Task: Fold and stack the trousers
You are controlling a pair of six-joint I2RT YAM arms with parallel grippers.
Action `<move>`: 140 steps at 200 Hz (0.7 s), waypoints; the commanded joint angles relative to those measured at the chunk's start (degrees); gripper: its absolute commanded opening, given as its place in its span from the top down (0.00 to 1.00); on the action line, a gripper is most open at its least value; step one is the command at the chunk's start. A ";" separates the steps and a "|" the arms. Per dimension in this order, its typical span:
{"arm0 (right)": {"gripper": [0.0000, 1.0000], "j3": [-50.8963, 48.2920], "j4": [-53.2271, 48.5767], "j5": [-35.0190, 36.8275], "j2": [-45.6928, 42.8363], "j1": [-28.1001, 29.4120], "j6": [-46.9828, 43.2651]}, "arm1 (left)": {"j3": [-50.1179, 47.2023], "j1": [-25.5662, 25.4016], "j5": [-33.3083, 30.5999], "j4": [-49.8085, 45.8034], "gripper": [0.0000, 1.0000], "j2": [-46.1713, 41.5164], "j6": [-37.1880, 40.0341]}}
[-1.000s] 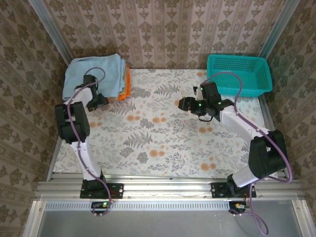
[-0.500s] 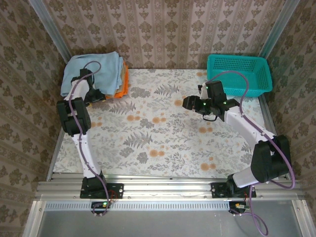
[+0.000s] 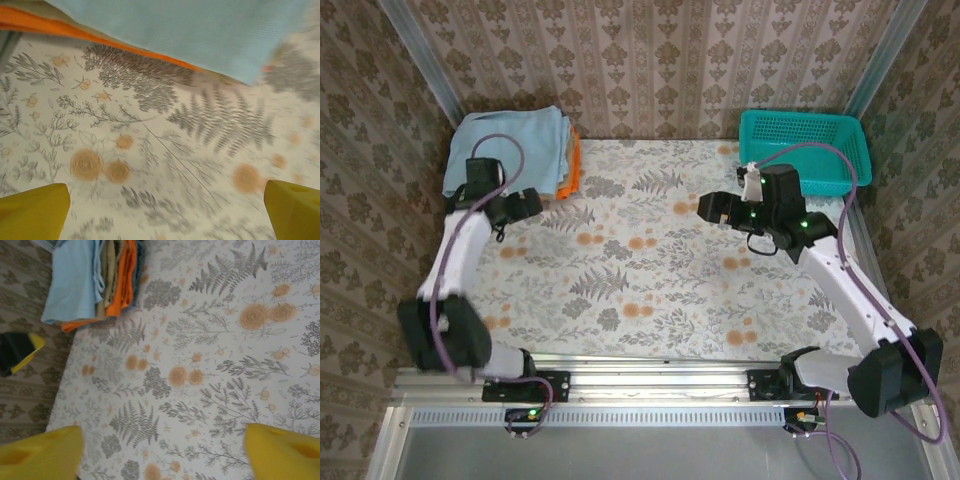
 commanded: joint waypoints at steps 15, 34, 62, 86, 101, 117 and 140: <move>0.00 -2.01 -2.60 3.94 -7.92 1.20 -4.71 | -13.50 -2.83 -7.77 5.64 0.00 -20.68 -7.30; 0.00 -6.15 -0.82 15.36 -12.70 1.59 -0.55 | -20.90 -3.53 -11.51 13.43 0.00 -29.70 -6.30; 0.00 -18.80 12.49 30.95 -19.35 1.62 -8.60 | -33.96 -4.09 -11.84 31.83 0.00 -36.39 1.11; 0.00 -31.03 28.99 41.94 -24.45 1.19 -14.94 | -47.77 -6.67 -14.77 55.65 0.00 -36.36 11.85; 0.00 -38.44 41.36 45.01 -25.12 0.28 -19.64 | -52.47 -6.70 -15.04 65.46 0.00 -31.82 15.14; 0.00 -42.62 49.60 40.30 -22.50 -2.02 -27.30 | -54.57 -6.62 -15.13 73.68 0.00 -24.40 14.87; 0.00 -43.19 54.80 35.08 -13.08 -6.94 -26.14 | -55.24 -6.36 -15.18 85.89 0.00 -10.47 17.29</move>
